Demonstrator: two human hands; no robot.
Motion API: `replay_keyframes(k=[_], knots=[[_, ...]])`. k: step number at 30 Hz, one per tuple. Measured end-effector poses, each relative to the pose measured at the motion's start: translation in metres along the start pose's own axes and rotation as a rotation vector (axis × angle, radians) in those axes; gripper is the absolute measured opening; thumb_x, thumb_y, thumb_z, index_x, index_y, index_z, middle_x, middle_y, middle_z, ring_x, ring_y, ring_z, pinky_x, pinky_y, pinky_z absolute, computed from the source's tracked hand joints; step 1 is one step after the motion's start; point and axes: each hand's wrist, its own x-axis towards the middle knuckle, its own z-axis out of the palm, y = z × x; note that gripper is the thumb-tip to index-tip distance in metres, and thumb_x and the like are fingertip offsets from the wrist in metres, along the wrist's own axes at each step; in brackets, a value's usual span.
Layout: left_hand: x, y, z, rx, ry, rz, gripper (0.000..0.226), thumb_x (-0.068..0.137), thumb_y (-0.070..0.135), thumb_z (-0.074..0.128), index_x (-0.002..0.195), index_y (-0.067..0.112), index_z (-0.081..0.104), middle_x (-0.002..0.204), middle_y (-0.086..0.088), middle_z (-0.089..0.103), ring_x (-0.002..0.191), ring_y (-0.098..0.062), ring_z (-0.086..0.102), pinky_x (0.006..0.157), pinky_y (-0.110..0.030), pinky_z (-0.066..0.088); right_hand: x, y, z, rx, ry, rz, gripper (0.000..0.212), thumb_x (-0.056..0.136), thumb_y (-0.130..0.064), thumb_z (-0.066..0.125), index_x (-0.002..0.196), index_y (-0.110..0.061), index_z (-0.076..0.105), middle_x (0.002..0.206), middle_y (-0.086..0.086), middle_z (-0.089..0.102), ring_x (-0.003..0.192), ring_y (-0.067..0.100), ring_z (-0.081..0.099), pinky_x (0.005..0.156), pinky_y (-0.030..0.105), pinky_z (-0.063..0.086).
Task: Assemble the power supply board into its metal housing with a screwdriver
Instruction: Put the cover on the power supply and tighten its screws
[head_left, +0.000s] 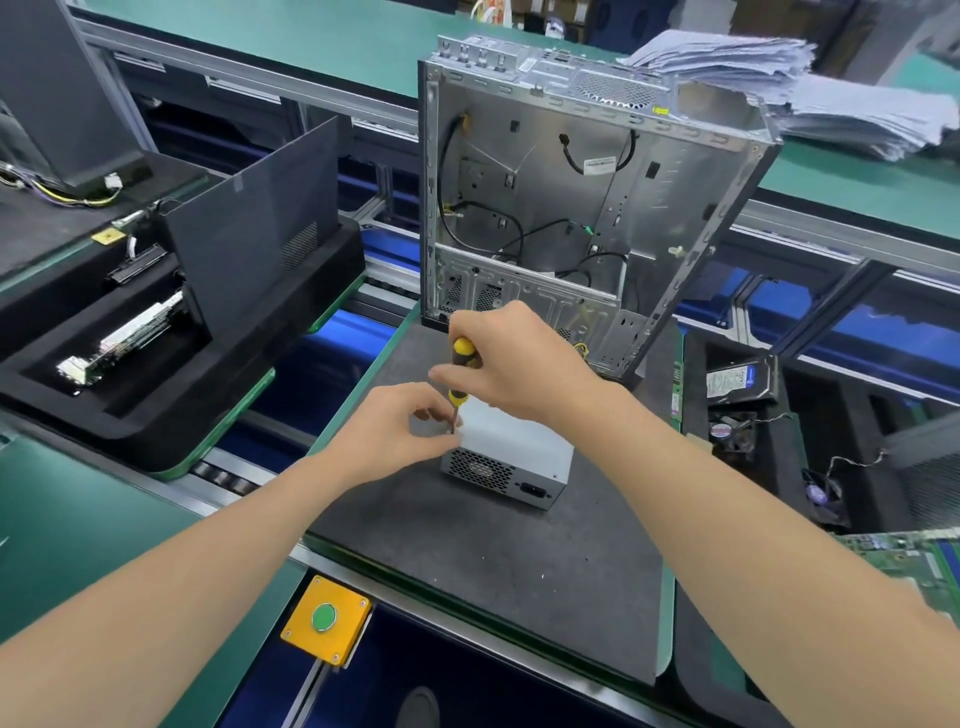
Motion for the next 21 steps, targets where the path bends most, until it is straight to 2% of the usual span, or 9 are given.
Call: replay_keyframes(k=[2, 5, 8, 11, 13, 15, 17, 19, 21], knots=[[0.001, 0.003, 0.002, -0.09, 0.024, -0.081, 0.017, 0.077, 0.031, 0.089, 0.082, 0.035, 0.073, 0.085, 0.02, 0.073, 0.085, -0.003, 0.067, 0.075, -0.008, 0.044, 0.004, -0.003, 0.004, -0.085, 0.03, 0.103, 0.049, 0.094, -0.047, 0.067, 0.068, -0.017, 0.04, 0.064, 0.003, 0.05, 0.066, 0.032, 0.056, 0.053, 0.033, 0.037], [0.005, 0.004, 0.004, -0.098, 0.007, -0.132, 0.02, 0.075, 0.031, 0.09, 0.074, 0.036, 0.071, 0.077, 0.018, 0.073, 0.077, -0.001, 0.066, 0.069, -0.006, 0.042, 0.008, -0.011, 0.007, -0.286, 0.084, 0.175, 0.061, 0.095, -0.061, 0.058, 0.057, -0.018, 0.036, 0.057, 0.001, 0.045, 0.059, 0.031, 0.053, 0.052, 0.031, 0.033], [0.006, 0.005, 0.001, -0.04, -0.044, -0.107, 0.021, 0.079, 0.031, 0.087, 0.077, 0.04, 0.069, 0.078, 0.023, 0.071, 0.079, 0.001, 0.067, 0.071, -0.006, 0.043, 0.009, -0.011, 0.001, -0.284, 0.087, 0.128, 0.06, 0.097, -0.066, 0.054, 0.063, -0.017, 0.047, 0.064, 0.001, 0.048, 0.057, 0.026, 0.049, 0.052, 0.031, 0.034], [0.006, 0.007, -0.002, -0.014, -0.066, -0.056, 0.021, 0.08, 0.027, 0.087, 0.082, 0.039, 0.07, 0.079, 0.024, 0.072, 0.08, 0.001, 0.069, 0.075, -0.009, 0.047, 0.004, -0.005, -0.02, -0.145, -0.15, -0.16, 0.015, 0.097, -0.036, 0.064, 0.097, -0.021, 0.067, 0.098, -0.005, 0.059, 0.085, 0.018, 0.055, 0.071, 0.038, 0.05], [0.006, 0.005, -0.003, -0.01, -0.059, -0.05, 0.017, 0.081, 0.027, 0.087, 0.084, 0.036, 0.072, 0.08, 0.022, 0.073, 0.081, 0.001, 0.07, 0.079, -0.014, 0.051, 0.002, -0.004, -0.029, -0.152, -0.312, -0.275, 0.015, 0.094, -0.015, 0.062, 0.105, -0.024, 0.069, 0.103, -0.007, 0.06, 0.089, 0.011, 0.048, 0.077, 0.041, 0.053], [0.004, 0.003, -0.004, -0.006, -0.063, -0.062, 0.015, 0.082, 0.03, 0.085, 0.086, 0.036, 0.072, 0.082, 0.021, 0.074, 0.084, 0.001, 0.07, 0.083, -0.017, 0.052, 0.002, -0.007, -0.029, -0.167, -0.356, -0.261, 0.019, 0.095, -0.011, 0.061, 0.107, -0.023, 0.069, 0.099, -0.007, 0.06, 0.092, 0.012, 0.047, 0.078, 0.042, 0.053], [0.002, 0.002, -0.003, -0.015, -0.072, -0.065, 0.011, 0.084, 0.031, 0.083, 0.092, 0.033, 0.075, 0.084, 0.021, 0.073, 0.086, 0.0, 0.07, 0.083, -0.014, 0.05, 0.003, -0.013, -0.023, -0.191, -0.284, -0.211, 0.008, 0.097, -0.022, 0.063, 0.103, -0.019, 0.068, 0.087, -0.005, 0.056, 0.089, 0.019, 0.054, 0.068, 0.039, 0.049], [0.001, 0.005, -0.001, -0.038, -0.043, -0.09, 0.01, 0.084, 0.034, 0.082, 0.092, 0.031, 0.077, 0.084, 0.02, 0.074, 0.086, -0.001, 0.07, 0.08, -0.008, 0.047, 0.006, -0.018, -0.014, -0.223, -0.204, -0.072, 0.027, 0.099, -0.038, 0.062, 0.087, -0.013, 0.061, 0.073, -0.002, 0.047, 0.077, 0.03, 0.058, 0.053, 0.033, 0.037], [0.001, 0.009, 0.001, -0.078, -0.002, -0.122, 0.011, 0.081, 0.035, 0.085, 0.087, 0.032, 0.076, 0.083, 0.02, 0.074, 0.086, -0.001, 0.069, 0.077, -0.005, 0.045, 0.006, -0.021, -0.007, -0.246, -0.12, 0.081, 0.047, 0.099, -0.044, 0.06, 0.068, -0.015, 0.042, 0.066, 0.0, 0.039, 0.067, 0.032, 0.052, 0.052, 0.031, 0.029]])
